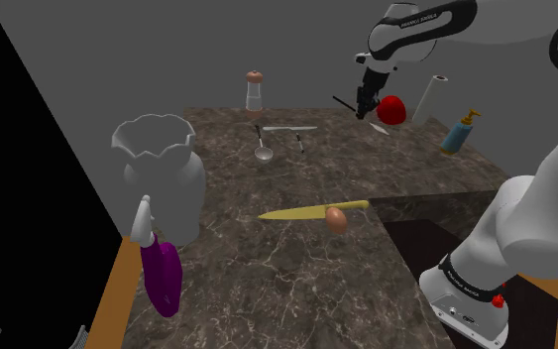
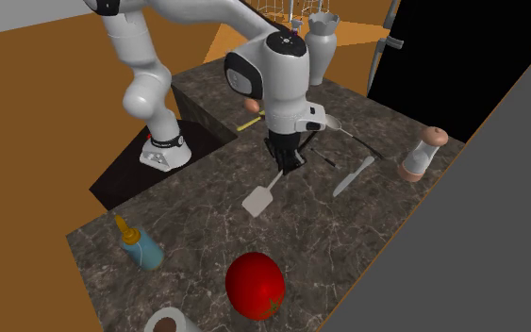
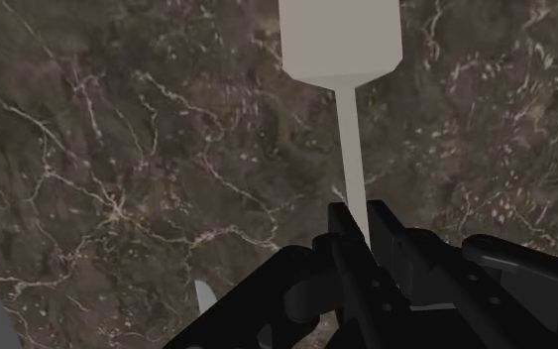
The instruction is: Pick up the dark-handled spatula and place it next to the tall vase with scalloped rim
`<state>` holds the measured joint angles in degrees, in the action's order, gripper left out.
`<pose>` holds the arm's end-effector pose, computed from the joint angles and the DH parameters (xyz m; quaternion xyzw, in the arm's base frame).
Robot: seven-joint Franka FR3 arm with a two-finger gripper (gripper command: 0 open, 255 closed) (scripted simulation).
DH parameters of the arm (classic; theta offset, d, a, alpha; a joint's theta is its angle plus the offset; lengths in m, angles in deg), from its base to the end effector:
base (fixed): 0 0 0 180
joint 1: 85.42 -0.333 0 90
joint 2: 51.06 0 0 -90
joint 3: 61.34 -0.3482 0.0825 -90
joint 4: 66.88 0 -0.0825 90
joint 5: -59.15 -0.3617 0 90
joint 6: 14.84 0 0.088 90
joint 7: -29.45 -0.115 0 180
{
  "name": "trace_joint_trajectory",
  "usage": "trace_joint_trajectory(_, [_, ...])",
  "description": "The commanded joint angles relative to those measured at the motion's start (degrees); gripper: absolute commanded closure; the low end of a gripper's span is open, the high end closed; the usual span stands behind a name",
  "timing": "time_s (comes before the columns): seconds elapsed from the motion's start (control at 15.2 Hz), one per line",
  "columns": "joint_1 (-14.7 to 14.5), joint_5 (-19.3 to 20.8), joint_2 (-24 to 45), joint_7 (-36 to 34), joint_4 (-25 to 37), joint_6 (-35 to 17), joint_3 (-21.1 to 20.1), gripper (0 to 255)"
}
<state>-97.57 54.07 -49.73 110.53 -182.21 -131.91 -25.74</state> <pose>0.4976 -0.2076 0.4787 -0.8851 -0.4642 -0.0296 0.0154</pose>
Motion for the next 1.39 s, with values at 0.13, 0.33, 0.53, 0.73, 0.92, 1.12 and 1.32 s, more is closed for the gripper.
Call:
trace_joint_trajectory(0.13, [-0.08,0.81,-1.06,-0.68,2.02,2.88,-0.04,255])
trace_joint_trajectory(0.33, [-0.14,1.26,-1.68,-1.11,3.76,5.09,-0.09,255])
trace_joint_trajectory(0.53, [-0.18,1.62,-2.16,-1.46,5.62,7.32,-0.14,255])
trace_joint_trajectory(0.73, [-0.22,1.88,-2.51,-1.75,7.60,9.57,-0.19,255])
trace_joint_trajectory(0.92, [-0.24,2.04,-2.72,-1.97,9.70,11.84,-0.22,255])
trace_joint_trajectory(1.12, [-0.25,2.12,-2.80,-2.14,11.94,14.14,-0.24,255])
trace_joint_trajectory(1.32, [-0.25,2.10,-2.73,-2.23,14.31,16.45,-0.23,255])
